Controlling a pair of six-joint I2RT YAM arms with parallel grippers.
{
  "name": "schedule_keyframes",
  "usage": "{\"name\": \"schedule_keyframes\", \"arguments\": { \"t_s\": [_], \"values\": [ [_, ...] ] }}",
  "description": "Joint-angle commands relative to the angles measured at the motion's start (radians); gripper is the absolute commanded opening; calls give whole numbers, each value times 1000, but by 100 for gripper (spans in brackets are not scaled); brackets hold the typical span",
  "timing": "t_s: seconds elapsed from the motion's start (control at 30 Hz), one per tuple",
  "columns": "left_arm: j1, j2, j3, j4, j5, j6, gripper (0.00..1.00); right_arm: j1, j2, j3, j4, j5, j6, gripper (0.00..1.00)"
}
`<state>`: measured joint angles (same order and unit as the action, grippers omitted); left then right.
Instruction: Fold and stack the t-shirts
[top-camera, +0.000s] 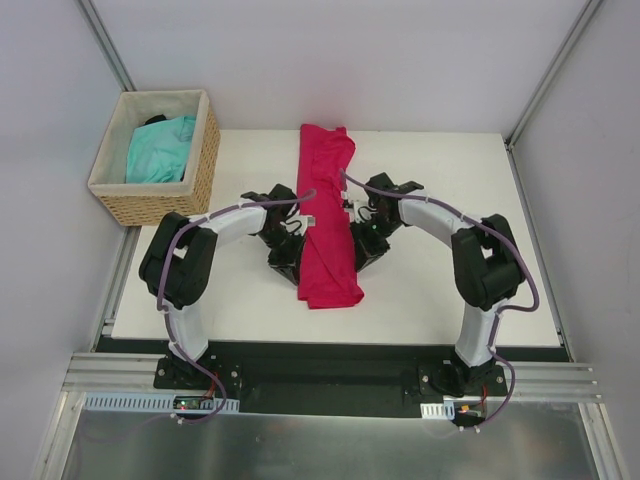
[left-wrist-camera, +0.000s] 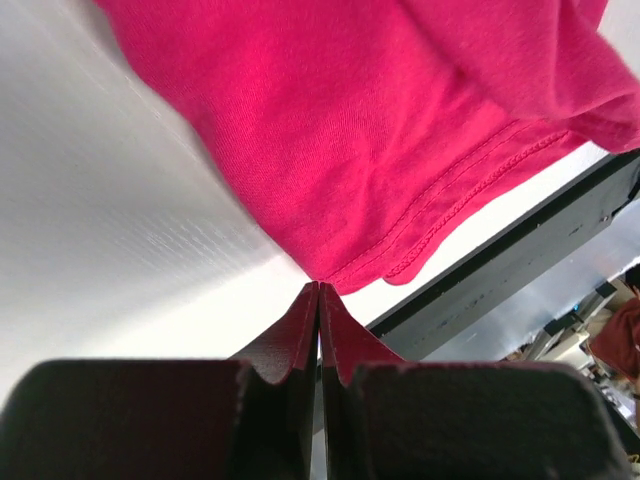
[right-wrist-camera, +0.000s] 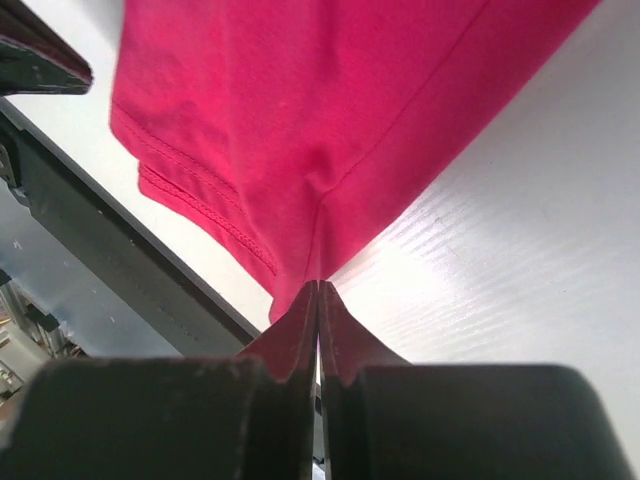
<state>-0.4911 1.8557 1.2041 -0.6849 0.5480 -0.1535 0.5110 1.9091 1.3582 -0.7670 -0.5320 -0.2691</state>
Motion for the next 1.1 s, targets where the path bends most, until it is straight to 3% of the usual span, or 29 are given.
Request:
{"name": "schedule_keyframes", "arguments": {
  "t_s": [0.0, 0.73, 1.07],
  "values": [
    [-1, -43, 41, 1, -37, 3, 0, 3, -64, 50, 8, 21, -1, 1],
    [-38, 126, 112, 70, 27, 2, 0, 3, 142, 182, 75, -65, 8, 1],
    [-38, 119, 100, -56, -89, -12, 0, 9, 176, 315, -95, 90, -62, 1]
  ]
}}
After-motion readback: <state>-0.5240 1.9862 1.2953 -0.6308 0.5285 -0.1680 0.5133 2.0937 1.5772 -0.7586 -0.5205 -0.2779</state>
